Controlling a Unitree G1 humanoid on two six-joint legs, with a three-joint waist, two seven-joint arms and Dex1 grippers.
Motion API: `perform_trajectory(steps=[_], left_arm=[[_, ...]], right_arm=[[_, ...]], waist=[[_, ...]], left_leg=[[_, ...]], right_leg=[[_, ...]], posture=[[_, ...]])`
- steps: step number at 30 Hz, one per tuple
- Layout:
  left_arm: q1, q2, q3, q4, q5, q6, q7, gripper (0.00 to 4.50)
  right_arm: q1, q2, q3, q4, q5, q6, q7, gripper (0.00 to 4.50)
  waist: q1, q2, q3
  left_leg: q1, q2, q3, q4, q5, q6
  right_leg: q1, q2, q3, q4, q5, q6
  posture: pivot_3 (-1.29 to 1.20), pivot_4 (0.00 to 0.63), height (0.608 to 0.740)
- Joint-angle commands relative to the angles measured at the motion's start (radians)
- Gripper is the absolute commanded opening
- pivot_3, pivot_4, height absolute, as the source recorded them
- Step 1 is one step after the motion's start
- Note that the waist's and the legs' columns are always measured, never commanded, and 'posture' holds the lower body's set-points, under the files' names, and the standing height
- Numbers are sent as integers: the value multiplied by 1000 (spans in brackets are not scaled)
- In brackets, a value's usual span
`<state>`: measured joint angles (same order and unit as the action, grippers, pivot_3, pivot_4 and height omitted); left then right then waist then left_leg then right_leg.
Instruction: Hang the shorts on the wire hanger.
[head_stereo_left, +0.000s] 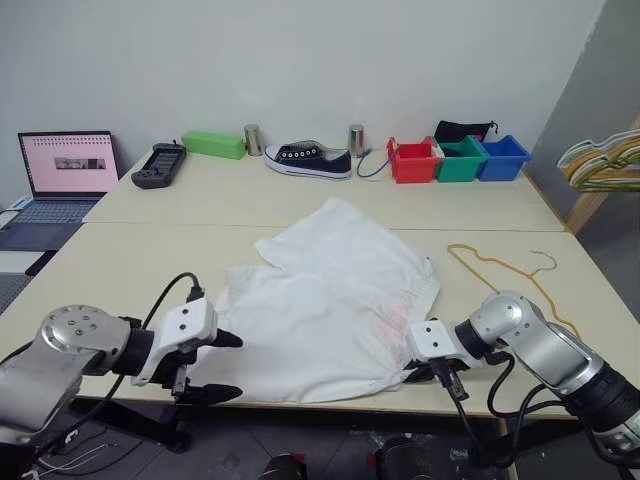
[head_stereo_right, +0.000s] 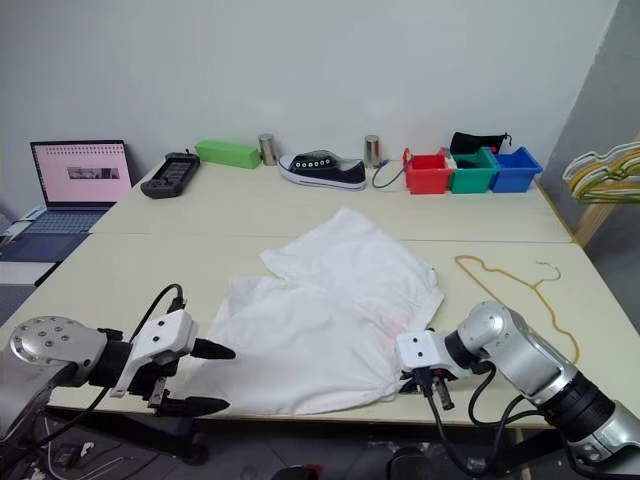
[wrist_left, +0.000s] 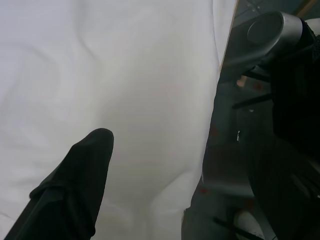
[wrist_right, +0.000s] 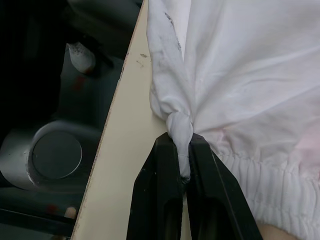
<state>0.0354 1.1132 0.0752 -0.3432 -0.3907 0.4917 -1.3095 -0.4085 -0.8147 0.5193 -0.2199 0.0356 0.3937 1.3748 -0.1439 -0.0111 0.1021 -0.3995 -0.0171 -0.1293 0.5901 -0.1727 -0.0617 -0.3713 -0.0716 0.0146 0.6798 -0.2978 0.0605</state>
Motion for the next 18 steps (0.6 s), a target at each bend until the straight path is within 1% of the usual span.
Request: perform_trajectory(steps=[1,5,6,7,10,13,14,16,18], left_arm=[[-29,1,-3,5,3,-17,1,4244],[-56,-1,-23,11,2,-21,-8,4244],[-69,-3,-32,15,1,-23,-12,4244],[-83,-7,-41,19,1,-24,-15,4244],[-139,-28,-83,34,4,-25,-22,4244],[-197,-54,-121,46,2,-20,-24,4244],[-219,-66,-134,47,1,-17,-25,4244],[-280,-102,-164,48,-5,-7,-19,4244],[-331,-143,-188,38,-16,11,-6,4244]], right_arm=[[14,-31,-32,-77,73,50,55,822],[23,-88,-100,-152,153,123,79,1868],[25,-98,-128,-175,175,145,69,2069],[24,-106,-153,-195,195,171,59,2382],[25,-134,-235,-254,265,265,31,3029],[30,-140,-299,-287,301,359,-38,3834],[32,-143,-324,-287,316,394,-60,3983],[33,-148,-375,-249,316,454,-119,4419],[37,-153,-406,-194,290,483,-186,4419]], waist=[[0,0,0],[-1,1,1],[-1,1,1],[-2,0,1],[-8,0,1],[-19,0,2],[-24,-1,2],[-35,-1,2],[-49,-2,2]], left_leg=[[0,0,0,0,0,0],[-1,0,1,0,0,-1],[-1,0,2,0,-1,-1],[-1,0,2,0,-1,-1],[-1,2,4,0,-1,-2],[-1,6,11,1,-2,-3],[-1,8,14,1,-3,-5],[-1,10,18,1,-3,-5],[-1,10,19,2,-1,-2]], right_leg=[[0,0,0,0,0,0],[-1,0,1,0,0,0],[-1,0,1,0,0,0],[-1,0,1,0,0,0],[-1,0,0,-1,0,-1],[-1,0,0,-1,0,-1],[-1,0,0,-1,0,-1],[-1,0,1,-1,0,-1],[-1,0,1,-1,0,-1]], posture=[[-188,43,740],[-212,43,740],[-223,42,740],[-231,41,740],[-260,41,740],[-285,41,740],[-294,40,740],[-302,40,740],[-314,40,740]])
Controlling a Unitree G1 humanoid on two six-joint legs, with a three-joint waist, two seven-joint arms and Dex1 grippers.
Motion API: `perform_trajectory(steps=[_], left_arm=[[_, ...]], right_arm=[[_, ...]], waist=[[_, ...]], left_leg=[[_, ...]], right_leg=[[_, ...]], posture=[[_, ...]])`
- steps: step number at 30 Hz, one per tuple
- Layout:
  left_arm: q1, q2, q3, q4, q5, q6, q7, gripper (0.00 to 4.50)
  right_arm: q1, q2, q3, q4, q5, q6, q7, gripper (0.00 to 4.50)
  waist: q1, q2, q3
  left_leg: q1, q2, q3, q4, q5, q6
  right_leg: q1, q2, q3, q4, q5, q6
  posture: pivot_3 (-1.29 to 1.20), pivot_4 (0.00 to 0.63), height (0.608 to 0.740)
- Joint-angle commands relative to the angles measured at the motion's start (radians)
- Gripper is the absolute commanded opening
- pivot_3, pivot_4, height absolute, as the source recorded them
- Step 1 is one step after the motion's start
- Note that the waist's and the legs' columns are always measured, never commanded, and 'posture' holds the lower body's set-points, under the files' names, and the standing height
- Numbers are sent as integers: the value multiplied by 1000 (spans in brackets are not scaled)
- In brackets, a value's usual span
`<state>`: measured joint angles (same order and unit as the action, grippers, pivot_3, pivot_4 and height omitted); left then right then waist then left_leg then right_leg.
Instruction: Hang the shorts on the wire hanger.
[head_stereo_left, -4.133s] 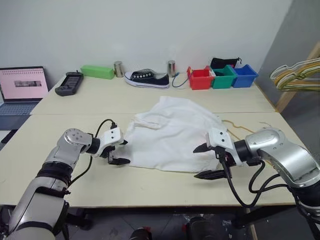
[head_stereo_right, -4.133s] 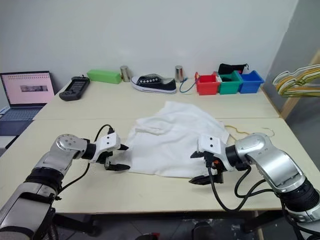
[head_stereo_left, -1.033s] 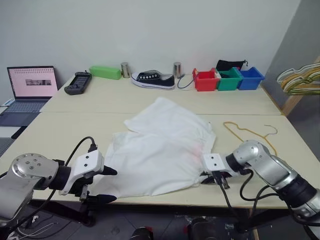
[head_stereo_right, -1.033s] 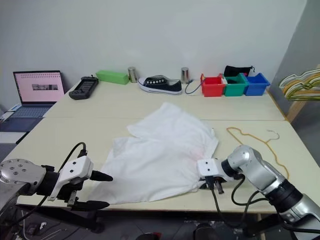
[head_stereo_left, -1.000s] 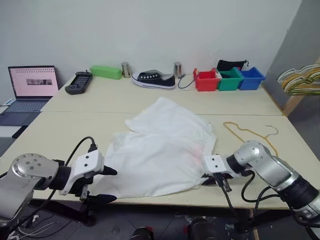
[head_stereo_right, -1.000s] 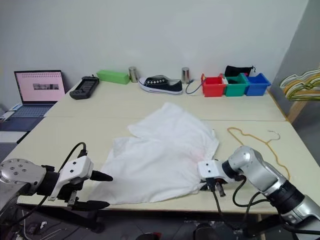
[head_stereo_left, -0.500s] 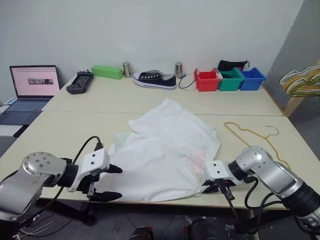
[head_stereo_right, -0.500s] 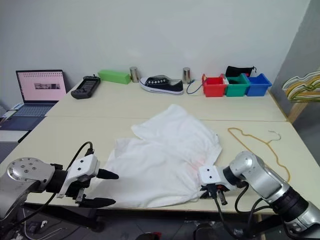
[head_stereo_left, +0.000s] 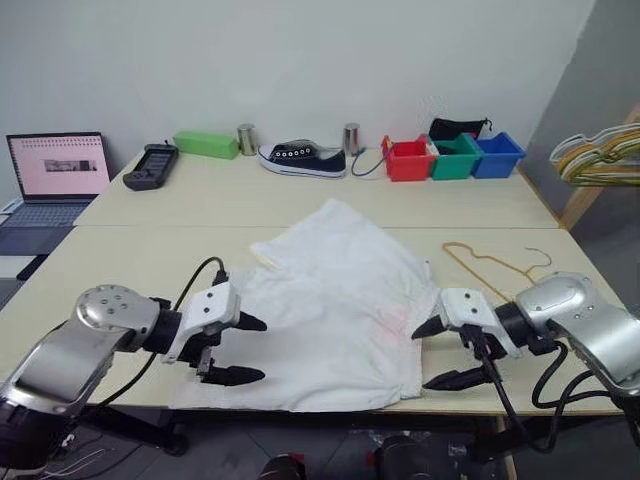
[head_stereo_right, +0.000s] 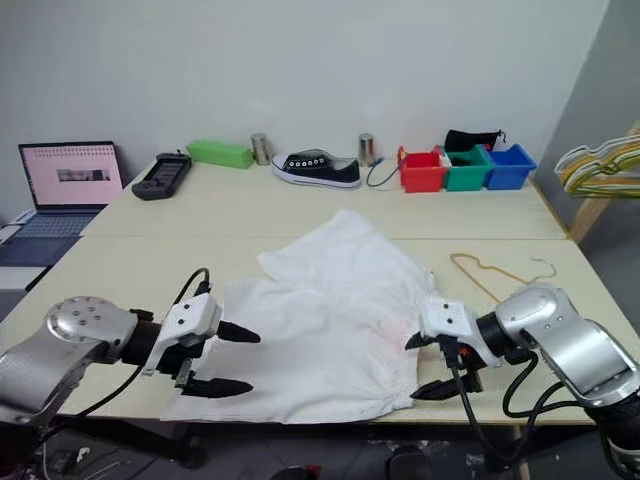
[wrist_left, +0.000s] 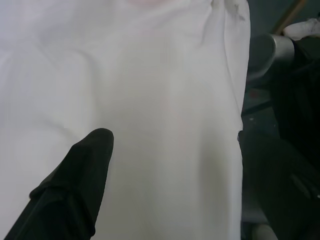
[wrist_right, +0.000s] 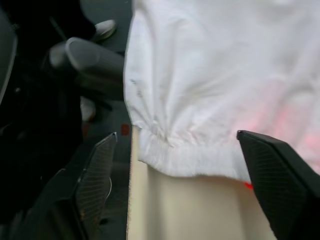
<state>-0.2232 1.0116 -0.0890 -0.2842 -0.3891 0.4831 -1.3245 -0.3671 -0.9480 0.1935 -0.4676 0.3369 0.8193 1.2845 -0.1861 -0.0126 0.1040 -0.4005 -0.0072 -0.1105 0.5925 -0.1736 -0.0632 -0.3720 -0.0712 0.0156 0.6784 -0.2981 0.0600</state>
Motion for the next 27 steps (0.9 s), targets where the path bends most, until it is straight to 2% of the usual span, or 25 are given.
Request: perform_trajectory(steps=[1,5,9,15,18,21,27], left_arm=[[-102,-71,-41,-28,-19,33,26,4244],[-213,-213,-101,-22,18,49,124,4244],[-367,-430,-158,61,68,54,281,4244],[-463,-601,-204,168,108,27,355,4244],[-464,-655,-212,183,106,36,377,4244],[-437,-659,-227,157,111,43,376,4244],[-403,-641,-222,114,101,76,382,4244]], right_arm=[[-4,-17,-96,92,-38,65,-145,4419],[-22,-12,-143,246,-111,72,-305,4419],[-82,8,-159,490,-189,16,-438,4419],[-195,65,-125,792,-240,-80,-474,4419],[-237,94,-116,889,-245,-90,-452,4419],[-260,112,-101,964,-258,-114,-435,4419],[-321,151,-64,1139,-302,-209,-428,4419]], waist=[[-12,-1,0],[-36,-1,0],[-71,-2,0],[-157,-1,-1],[-196,-1,-1],[-228,-2,-1],[-248,-4,1]], left_leg=[[0,0,0,0,0,0],[-2,0,2,0,0,0],[-2,0,3,1,0,0],[0,-1,4,2,0,1],[1,-1,4,2,0,1],[2,-1,4,2,0,1],[14,-1,3,2,0,1]], right_leg=[[0,0,0,0,0,0],[3,0,2,-1,1,1],[4,0,2,0,4,8],[8,0,4,-2,5,11],[9,1,4,-2,5,12],[11,1,4,-1,5,12],[24,1,3,-4,3,10]], posture=[[-325,38,740],[-354,40,740],[-391,35,740],[-392,37,740],[-390,40,740],[-379,44,740],[-356,52,740]])
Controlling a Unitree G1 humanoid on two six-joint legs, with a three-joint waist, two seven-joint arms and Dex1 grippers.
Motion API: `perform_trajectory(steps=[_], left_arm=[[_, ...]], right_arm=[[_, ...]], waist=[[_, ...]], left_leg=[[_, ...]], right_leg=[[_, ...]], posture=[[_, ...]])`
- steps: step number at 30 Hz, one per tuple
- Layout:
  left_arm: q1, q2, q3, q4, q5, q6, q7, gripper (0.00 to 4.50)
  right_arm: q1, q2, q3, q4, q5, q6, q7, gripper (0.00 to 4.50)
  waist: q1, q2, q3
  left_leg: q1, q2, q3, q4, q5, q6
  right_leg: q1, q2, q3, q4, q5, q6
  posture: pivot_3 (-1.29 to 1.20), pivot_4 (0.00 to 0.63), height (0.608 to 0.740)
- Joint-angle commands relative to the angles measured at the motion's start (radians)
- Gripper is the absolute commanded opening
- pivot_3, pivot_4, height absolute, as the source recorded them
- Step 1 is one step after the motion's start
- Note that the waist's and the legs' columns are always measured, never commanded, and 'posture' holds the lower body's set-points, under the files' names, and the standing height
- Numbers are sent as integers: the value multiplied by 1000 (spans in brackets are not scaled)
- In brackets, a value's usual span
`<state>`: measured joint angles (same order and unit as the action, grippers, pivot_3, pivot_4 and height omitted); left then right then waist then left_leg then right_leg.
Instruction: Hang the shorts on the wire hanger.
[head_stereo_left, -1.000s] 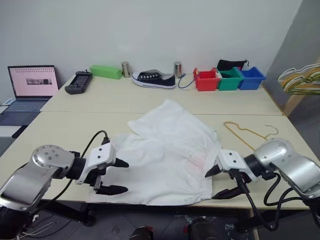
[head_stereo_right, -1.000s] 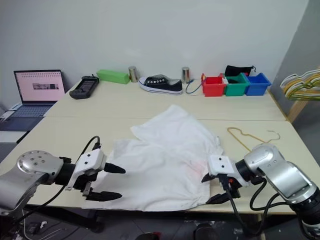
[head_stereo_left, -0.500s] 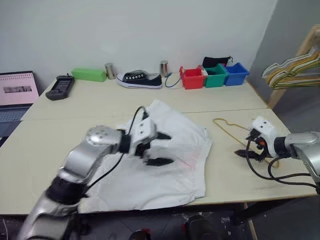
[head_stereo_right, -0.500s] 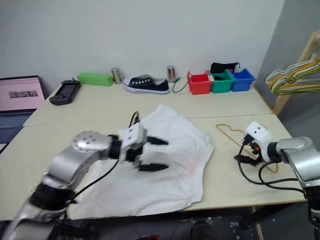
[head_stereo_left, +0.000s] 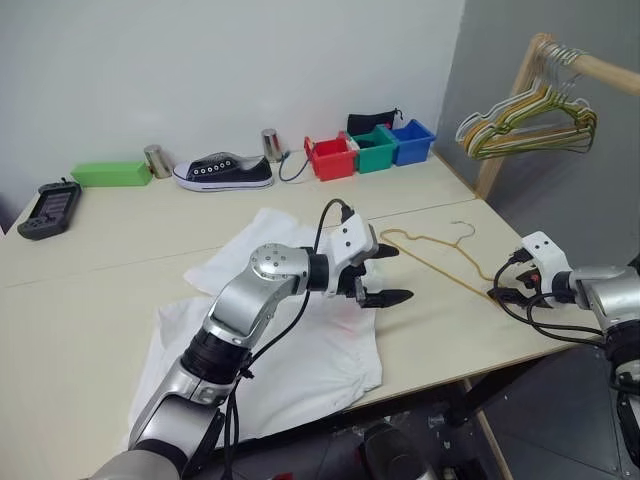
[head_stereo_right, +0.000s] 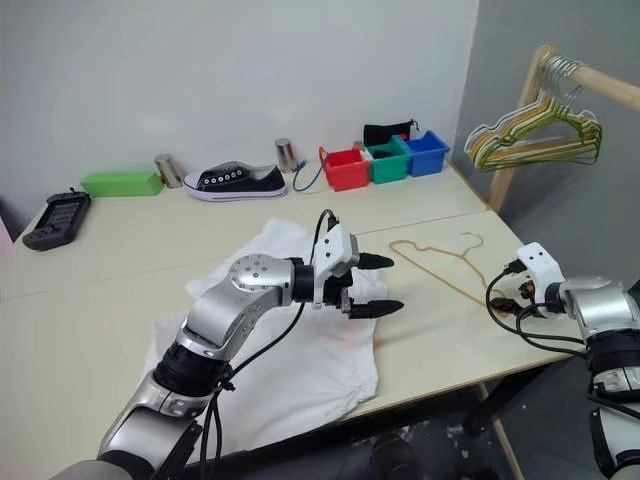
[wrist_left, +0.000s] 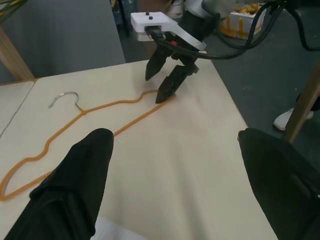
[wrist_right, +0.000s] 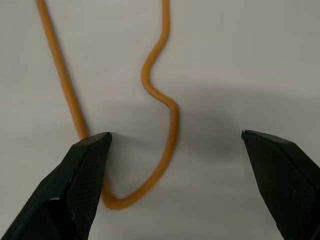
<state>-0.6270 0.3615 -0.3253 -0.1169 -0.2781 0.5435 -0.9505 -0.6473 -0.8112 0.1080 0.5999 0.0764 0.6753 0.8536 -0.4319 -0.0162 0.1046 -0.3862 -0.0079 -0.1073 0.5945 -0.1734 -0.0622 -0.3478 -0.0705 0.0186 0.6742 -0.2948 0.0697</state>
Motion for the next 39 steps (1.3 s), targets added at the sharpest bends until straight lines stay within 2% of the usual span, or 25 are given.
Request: perform_trajectory(steps=[1,2,6,9,13,21,27,30,34,39], left_arm=[[5,9,13,-59,-12,20,10,4244],[10,8,10,-66,-11,21,13,4244],[16,13,16,-83,-8,33,22,4244],[19,27,27,-90,-12,40,21,4244],[22,43,27,-90,-8,36,22,4244],[10,50,32,-77,0,25,29,4244],[1,78,66,-56,1,14,33,4244],[-17,103,109,-26,-4,7,35,4244],[-78,199,233,115,-19,-22,16,4244],[-180,315,290,291,-14,-93,-83,4244]], right_arm=[[-51,23,23,99,-47,-77,2,4419],[-64,33,22,132,-53,-87,-6,4419],[-103,60,16,217,-56,-93,-1,3656],[-116,70,21,247,-64,-98,9,2787],[-122,82,39,277,-94,-149,22,2002],[-133,89,37,336,-121,-212,20,40],[-133,82,31,285,-146,-307,-38,40],[-120,60,50,193,-209,-456,-117,40],[-71,9,86,-50,-285,-661,-128,40],[-42,-21,158,-177,-412,-876,-165,40]], waist=[[-3,-1,0],[-5,-1,0],[-7,-1,0],[-5,-3,-2],[-2,-3,-3],[14,-9,-7],[17,-9,-7],[17,-8,-7],[14,-4,-5],[20,-4,-5]], left_leg=[[2,0,0,0,0,0],[4,0,0,0,0,0],[5,0,-1,0,0,0],[5,-1,-1,0,0,0],[5,0,-2,0,0,0],[5,0,-1,0,0,0],[5,-1,-1,0,0,0],[5,-1,-1,0,0,0],[3,-1,0,-1,0,0],[2,0,-1,-3,0,0]], right_leg=[[3,0,0,-2,-1,-2],[7,0,-1,-4,-1,-2],[15,0,-1,-16,2,3],[15,-1,0,-18,5,8],[15,-1,-1,-17,5,9],[15,-1,-1,-17,6,9],[15,-1,-1,-17,5,8],[15,-1,-1,-17,5,8],[11,-1,1,-15,6,10],[10,-1,-1,-16,5,9]], posture=[[-344,51,740],[-338,50,740],[-326,49,740],[-321,47,740],[-317,41,740],[-310,34,740],[-310,32,740],[-311,28,740],[-323,30,740],[-319,31,740]])
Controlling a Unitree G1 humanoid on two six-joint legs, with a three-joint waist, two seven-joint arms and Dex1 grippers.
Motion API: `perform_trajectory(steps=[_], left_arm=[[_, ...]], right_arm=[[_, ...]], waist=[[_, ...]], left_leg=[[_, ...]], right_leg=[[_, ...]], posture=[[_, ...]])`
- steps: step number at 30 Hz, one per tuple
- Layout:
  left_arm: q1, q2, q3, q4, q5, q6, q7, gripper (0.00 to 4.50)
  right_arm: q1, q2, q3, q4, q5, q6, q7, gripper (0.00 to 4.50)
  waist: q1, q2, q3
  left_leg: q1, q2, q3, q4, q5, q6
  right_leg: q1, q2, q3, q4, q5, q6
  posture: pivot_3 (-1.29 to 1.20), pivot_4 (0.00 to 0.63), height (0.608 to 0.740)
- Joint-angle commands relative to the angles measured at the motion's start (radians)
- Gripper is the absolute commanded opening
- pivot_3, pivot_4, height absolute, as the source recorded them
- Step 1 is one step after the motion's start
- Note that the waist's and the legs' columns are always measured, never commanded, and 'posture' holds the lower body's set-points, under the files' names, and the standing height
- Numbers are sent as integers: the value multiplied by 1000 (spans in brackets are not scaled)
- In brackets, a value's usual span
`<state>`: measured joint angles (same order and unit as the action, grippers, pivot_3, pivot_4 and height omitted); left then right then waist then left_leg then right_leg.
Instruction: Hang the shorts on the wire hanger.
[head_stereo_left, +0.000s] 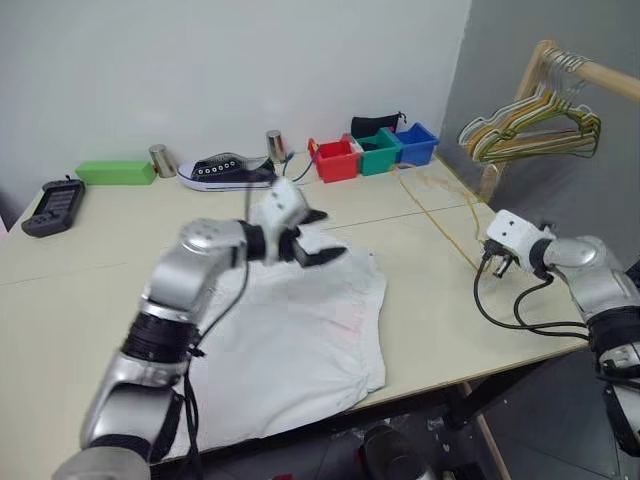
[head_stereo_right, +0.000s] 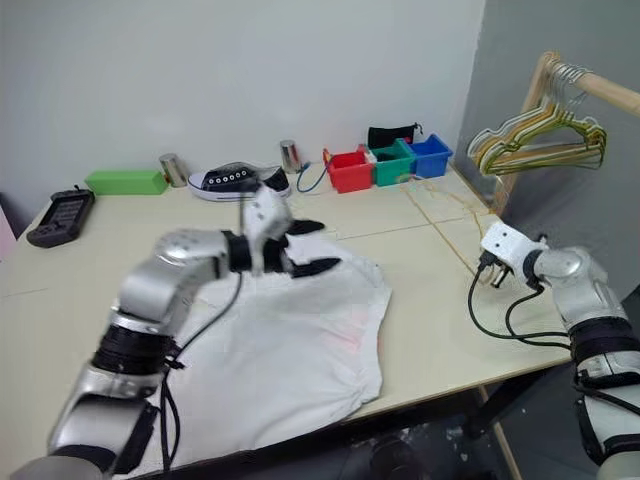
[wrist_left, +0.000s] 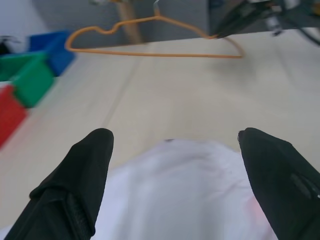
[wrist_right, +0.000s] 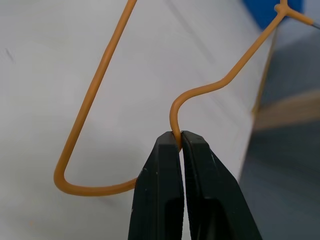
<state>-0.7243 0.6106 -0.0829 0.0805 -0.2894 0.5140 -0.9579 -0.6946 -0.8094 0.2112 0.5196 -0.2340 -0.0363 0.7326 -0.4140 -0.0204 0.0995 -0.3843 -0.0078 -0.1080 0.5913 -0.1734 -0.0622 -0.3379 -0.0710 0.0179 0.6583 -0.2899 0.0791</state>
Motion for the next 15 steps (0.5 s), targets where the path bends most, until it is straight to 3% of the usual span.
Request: perform_trajectory(steps=[1,9,15], left_arm=[[-100,80,49,120,0,-76,-95,4244],[-302,152,14,406,36,-195,-307,4244],[-381,149,-42,598,101,-266,-448,4244]], right_arm=[[5,-25,65,-102,-127,-197,-58,40],[-133,-57,190,-38,-524,-516,-469,40],[-225,-35,204,-47,-648,-607,-667,40]], waist=[[4,0,0],[29,1,1],[30,1,1]], left_leg=[[-1,0,0,0,0,0],[-14,-2,0,1,0,0],[-13,-1,-1,1,0,0]], right_leg=[[0,0,0,0,0,1],[-15,-1,1,4,0,0],[-15,-1,0,5,-1,0]], posture=[[-315,30,740],[-300,27,740],[-305,21,740]])
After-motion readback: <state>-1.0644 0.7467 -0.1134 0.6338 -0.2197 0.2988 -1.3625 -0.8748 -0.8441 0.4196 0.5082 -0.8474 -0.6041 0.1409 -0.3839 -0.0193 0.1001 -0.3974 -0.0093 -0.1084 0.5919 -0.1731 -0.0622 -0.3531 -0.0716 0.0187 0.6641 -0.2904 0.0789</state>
